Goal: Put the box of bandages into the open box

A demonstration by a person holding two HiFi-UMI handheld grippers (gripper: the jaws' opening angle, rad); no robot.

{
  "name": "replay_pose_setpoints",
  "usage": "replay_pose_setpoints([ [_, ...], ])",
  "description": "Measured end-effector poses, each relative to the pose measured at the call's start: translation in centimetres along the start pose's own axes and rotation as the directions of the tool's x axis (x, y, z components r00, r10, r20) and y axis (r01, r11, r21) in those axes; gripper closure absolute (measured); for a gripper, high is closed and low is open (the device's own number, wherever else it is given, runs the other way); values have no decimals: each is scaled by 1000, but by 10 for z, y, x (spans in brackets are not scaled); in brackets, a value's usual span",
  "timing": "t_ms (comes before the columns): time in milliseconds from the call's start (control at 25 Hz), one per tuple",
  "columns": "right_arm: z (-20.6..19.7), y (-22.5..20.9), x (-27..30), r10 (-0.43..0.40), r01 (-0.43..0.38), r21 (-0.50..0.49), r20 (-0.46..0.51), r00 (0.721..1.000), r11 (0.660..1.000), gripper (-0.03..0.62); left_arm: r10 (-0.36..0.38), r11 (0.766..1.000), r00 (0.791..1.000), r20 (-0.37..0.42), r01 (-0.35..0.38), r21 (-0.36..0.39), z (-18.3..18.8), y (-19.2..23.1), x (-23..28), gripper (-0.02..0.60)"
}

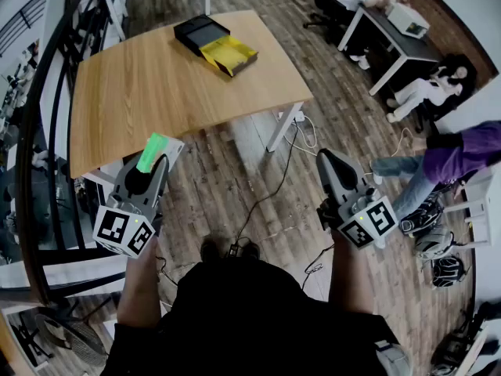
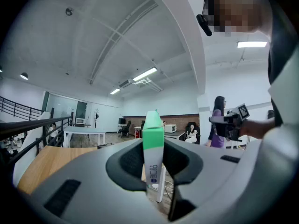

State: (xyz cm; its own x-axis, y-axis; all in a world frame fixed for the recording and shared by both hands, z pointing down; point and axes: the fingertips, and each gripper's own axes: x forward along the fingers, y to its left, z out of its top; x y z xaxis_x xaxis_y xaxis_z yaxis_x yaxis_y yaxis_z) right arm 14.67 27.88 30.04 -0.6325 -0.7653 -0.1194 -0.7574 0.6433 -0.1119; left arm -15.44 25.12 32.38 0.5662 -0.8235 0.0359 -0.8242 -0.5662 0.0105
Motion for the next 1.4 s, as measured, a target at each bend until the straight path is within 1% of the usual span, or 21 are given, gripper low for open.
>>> replay_pose_setpoints([
  [240,1,1,1,7,-7,5,5,1000,1000,559,-2,1000,1000,-6,2,-4,-1,-1,0,489],
  [560,0,-8,-16,14,-14,18,25,1000,1000,559,-2,1000,1000,-12,2,4,-2,-20,2,489],
  [960,7,-27,-66,13,-16,50,58,998,999,557,-19,1000,1000,-20,19,13,2,-67,14,489],
  [1240,-4,-29,-91,24,-25,40,33,999,999,554,-44,999,999,-23,44,4,-4,-101,26,489],
  [1400,-8,-32,-93,19,-19,44,12,1000,999,554,-56,998,998,-30,56,-4,-9,-105,33,489],
])
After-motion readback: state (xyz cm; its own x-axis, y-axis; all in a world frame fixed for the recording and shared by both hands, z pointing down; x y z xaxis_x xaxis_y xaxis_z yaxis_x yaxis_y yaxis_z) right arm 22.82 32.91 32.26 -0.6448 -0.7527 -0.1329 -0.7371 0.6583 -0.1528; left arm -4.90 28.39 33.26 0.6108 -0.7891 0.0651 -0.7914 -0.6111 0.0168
